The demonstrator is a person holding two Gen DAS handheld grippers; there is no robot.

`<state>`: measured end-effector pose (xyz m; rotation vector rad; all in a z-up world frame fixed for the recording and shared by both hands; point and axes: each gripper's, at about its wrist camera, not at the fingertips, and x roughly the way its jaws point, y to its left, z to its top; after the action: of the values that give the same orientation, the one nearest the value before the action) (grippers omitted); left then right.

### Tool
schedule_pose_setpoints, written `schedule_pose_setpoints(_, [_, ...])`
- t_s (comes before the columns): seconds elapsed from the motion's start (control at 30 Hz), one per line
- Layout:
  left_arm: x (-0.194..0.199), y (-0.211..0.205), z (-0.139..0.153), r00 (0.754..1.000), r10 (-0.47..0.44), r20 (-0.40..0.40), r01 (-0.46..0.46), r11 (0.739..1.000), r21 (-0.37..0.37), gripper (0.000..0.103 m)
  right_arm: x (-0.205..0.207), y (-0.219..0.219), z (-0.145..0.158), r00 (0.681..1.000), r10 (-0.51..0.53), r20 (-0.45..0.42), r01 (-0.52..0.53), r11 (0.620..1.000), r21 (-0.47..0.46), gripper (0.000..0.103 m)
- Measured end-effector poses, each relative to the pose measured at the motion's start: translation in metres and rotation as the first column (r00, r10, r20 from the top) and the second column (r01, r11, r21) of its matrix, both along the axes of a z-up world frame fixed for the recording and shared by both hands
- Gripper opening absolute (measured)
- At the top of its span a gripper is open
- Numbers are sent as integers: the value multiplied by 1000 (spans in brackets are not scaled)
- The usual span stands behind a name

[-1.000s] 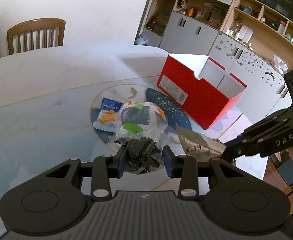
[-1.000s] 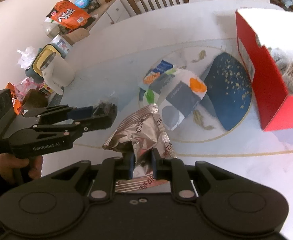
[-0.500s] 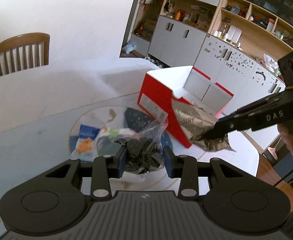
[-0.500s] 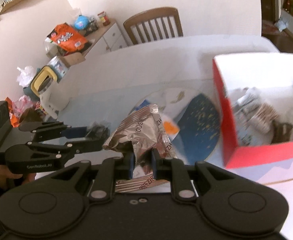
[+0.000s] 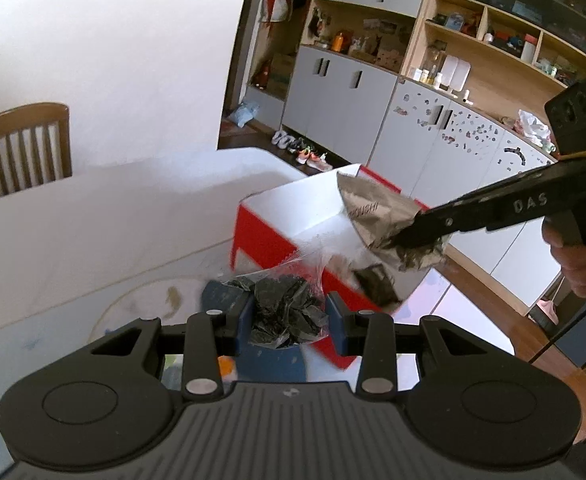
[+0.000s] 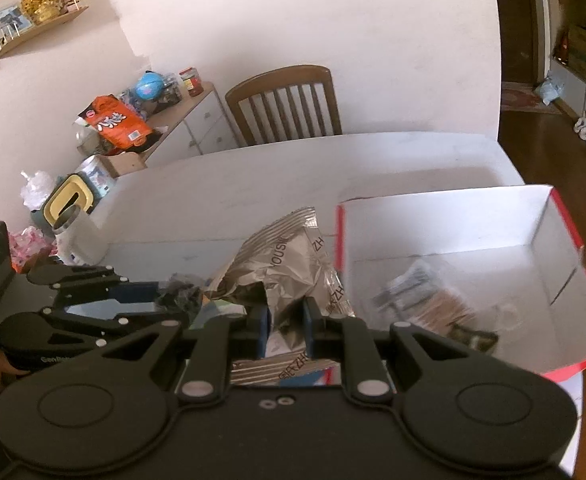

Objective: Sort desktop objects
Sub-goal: 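Carry the dark bag and foil packet over the red shoebox with both grippers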

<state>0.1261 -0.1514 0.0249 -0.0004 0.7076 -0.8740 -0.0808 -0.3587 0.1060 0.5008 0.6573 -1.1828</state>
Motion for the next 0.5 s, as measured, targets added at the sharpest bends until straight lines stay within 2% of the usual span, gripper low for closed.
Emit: schedule_pose_setpoints(0.5, [16,-82,16,999,-33,38,33,999,22,37,-66,-18,12,1000,-19,-25,19,1000,-11,16])
